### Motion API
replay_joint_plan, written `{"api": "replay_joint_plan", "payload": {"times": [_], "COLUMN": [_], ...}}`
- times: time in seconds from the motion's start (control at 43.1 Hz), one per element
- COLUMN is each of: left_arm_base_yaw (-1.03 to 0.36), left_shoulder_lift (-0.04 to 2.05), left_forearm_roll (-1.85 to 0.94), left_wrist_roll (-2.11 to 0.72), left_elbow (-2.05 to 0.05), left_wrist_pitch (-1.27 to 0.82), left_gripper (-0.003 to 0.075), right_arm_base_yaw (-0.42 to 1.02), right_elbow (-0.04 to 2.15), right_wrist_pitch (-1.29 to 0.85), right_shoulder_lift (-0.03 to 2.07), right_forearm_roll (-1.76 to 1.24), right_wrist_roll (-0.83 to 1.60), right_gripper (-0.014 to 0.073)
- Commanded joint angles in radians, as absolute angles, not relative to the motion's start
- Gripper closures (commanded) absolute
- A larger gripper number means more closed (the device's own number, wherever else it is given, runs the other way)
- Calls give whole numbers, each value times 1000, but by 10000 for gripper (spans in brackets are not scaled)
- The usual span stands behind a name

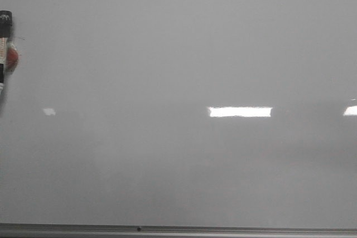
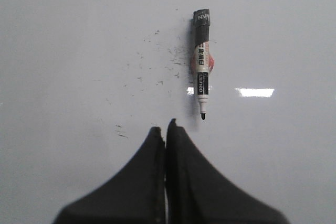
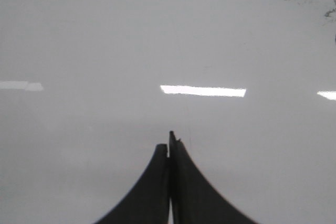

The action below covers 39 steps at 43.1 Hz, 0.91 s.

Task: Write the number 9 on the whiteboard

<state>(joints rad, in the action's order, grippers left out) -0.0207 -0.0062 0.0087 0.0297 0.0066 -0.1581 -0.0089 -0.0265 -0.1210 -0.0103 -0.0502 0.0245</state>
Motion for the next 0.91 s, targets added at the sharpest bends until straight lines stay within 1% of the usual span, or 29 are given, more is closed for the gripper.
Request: {"api": "replay_joint_plan", "payload": {"times": [0.0,0.046,0.116,0.186,0.325,0.488,0.65,0.79,0.836,0.883], "left_arm_base_yaw": [-19,-19,-19,-19,-19,-19,-19,-19,-19,-19], "left_shoulder_lift": [-25,-25,-25,-23,29,202,359,378,378,378], "left_forearm_roll": [10,0,0,0,40,63,63,63,63,63], "left_wrist_roll": [32,32,32,32,32,32,32,32,32,32], "left_elbow": [9,9,-6,-52,-217,-373,-437,-439,-439,-439], "left_wrist_pitch": [-25,15,156,217,88,-91,-109,-111,-109,-109], "left_gripper": [739,739,739,739,739,739,739,735,712,668], "right_arm_base_yaw": [-16,-16,-16,-16,-16,-16,-16,-16,-16,-16], "right_elbow": [-22,-14,37,105,275,413,449,448,446,445], "right_wrist_pitch": [0,16,0,-59,-201,-310,-291,-297,-299,-297], "right_shoulder_lift": [-28,-28,-28,-28,10,149,231,229,229,229], "right_forearm_roll": [-40,-42,-46,-46,-53,-74,-76,-76,-76,-76], "right_wrist_roll": [28,28,28,28,28,28,28,28,28,28], "right_gripper": [700,700,700,700,700,699,699,699,699,699]}}
